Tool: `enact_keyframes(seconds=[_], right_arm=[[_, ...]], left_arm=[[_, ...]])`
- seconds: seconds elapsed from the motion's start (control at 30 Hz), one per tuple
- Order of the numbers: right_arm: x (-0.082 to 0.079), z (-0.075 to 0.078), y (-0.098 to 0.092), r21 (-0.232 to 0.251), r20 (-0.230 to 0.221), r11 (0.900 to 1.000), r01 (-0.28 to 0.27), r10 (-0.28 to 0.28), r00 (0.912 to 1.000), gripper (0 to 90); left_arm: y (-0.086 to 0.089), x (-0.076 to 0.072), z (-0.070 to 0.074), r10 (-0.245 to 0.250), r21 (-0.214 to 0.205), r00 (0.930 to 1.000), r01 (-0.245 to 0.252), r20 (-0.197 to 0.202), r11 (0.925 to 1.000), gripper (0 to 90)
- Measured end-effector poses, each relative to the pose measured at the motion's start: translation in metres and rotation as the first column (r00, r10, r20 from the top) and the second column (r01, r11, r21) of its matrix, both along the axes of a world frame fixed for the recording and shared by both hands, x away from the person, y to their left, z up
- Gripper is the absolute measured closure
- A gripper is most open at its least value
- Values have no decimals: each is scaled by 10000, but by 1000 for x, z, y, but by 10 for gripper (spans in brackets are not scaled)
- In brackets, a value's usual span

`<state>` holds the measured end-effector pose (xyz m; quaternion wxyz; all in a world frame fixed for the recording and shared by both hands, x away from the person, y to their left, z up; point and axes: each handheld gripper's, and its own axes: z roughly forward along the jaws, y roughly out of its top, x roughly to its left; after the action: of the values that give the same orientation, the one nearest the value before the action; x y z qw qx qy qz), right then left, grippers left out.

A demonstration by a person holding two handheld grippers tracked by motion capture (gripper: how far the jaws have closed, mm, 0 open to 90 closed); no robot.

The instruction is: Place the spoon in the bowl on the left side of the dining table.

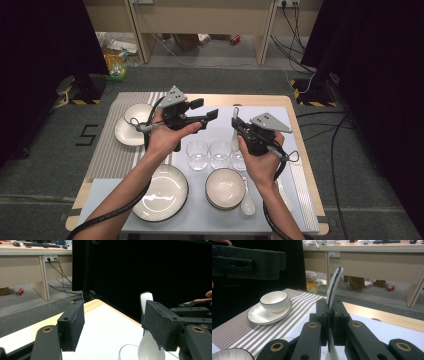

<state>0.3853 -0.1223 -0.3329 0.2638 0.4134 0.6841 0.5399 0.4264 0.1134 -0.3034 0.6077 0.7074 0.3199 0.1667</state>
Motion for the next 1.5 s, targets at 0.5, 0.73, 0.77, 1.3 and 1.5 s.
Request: enact_keyframes(seconds=[0.5, 0.73, 0.77, 1.3, 1.5], right_arm=[[5, -1, 11, -156, 36, 9997, -175, 175, 9998, 862], [6, -2, 16, -49, -14, 9997, -228, 228, 9997, 862], [6, -2, 16, -62, -3, 9997, -232, 232, 9997, 862], [4, -1, 19, -215, 172, 9993, -313, 317, 9993, 862], [4, -2, 21, -138, 123, 9994, -323, 325, 9994, 862]], left_arm=[[-22, 5, 6, -464, -59, 9989, 463, -83, 9989, 322], [-30, 10, 6, -625, -154, 9979, 622, -187, 9979, 337], [-31, 10, 6, -644, -131, 9977, 641, -224, 9979, 342], [-38, 16, -1, -955, -26, 9941, 955, -514, 9954, 540], [-40, 16, -3, -1124, -94, 9917, 1121, -631, 9937, 612]])
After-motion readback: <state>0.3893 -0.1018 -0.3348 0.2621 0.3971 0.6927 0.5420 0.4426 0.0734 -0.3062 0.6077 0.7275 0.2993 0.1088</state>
